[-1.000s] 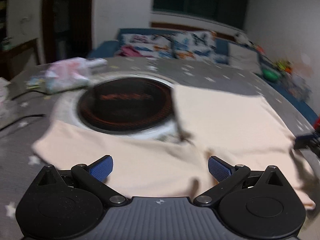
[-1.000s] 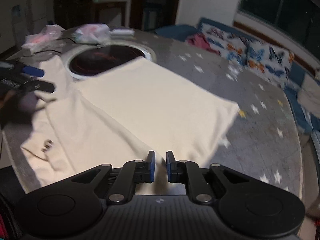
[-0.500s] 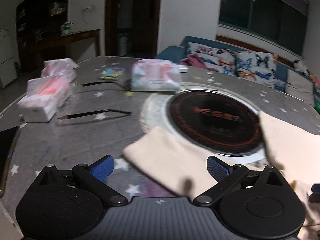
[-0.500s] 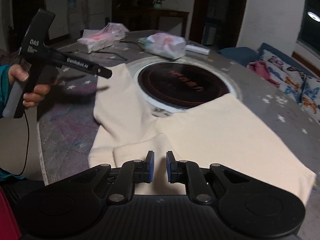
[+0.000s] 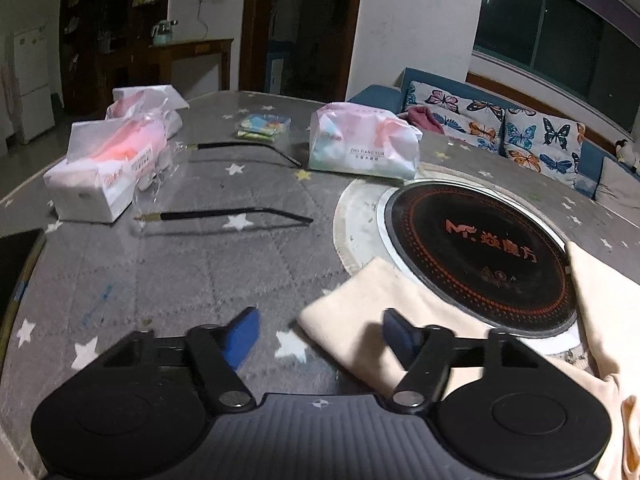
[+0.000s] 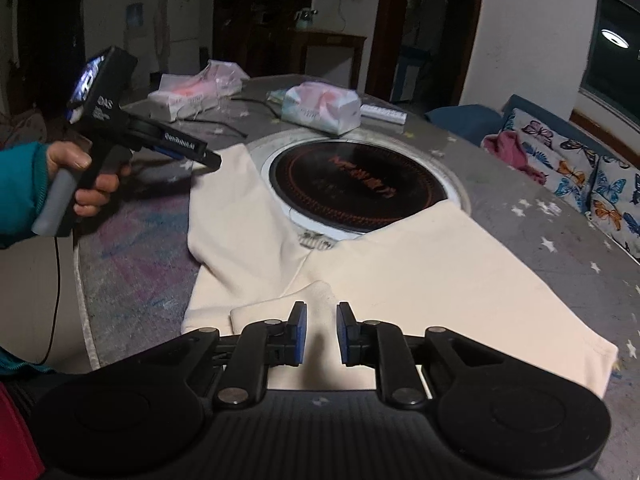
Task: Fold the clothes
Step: 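Move the left gripper to the other sleeve cuff and grasp it, then lift the sleeve with the left gripper, fold it across the body, release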
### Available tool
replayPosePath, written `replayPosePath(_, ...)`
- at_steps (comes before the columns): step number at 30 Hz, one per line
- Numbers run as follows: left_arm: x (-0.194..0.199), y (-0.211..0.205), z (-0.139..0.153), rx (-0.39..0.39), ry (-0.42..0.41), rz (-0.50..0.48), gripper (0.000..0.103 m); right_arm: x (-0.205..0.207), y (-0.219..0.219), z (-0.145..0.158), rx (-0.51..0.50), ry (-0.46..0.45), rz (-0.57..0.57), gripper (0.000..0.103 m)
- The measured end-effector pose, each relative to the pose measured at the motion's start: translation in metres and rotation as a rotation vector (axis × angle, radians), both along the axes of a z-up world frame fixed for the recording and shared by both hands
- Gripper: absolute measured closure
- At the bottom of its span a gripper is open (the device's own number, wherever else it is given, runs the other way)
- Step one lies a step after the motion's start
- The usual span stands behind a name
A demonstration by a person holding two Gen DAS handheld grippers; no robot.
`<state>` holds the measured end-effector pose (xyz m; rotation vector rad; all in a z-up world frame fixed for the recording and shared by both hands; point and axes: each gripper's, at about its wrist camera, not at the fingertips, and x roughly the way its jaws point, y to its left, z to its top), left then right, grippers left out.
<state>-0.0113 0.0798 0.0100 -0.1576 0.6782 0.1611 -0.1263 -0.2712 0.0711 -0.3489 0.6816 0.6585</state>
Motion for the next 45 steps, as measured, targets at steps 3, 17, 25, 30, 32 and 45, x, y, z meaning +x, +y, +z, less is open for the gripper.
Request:
replayPosePath(3, 0.002, 0.001, 0.0, -0.016, -0.01, -0.007, 0.078, -0.003, -0.007, 0.006, 0.022, -0.01, -0.032, 0.087)
replayPosePath(17, -0.039, -0.082, 0.083, -0.189, -0.199, -0.334, 0.093, -0.019, -0.064, 0.023, 0.128, -0.06, -0.243, 0.087)
replayPosePath(25, -0.068, -0.174, 0.103, -0.28, -0.238, -0.666, 0.093, -0.035, -0.105, 0.017, 0.171, -0.057, -0.384, 0.087)
replayPosePath(30, -0.077, -0.222, 0.087, -0.305, -0.194, -0.802, 0.093, -0.046, -0.126, 0.015, 0.188, -0.05, -0.456, 0.087)
replayPosePath(32, -0.078, -0.237, 0.077, -0.305, -0.154, -0.837, 0.092, -0.051, -0.134, 0.014, 0.194, -0.048, -0.483, 0.087)
replayPosePath(45, -0.101, -0.225, 0.038, -0.126, -0.097, -0.916, 0.048, -0.053, -0.15, 0.002, 0.221, 0.013, -0.539, 0.085)
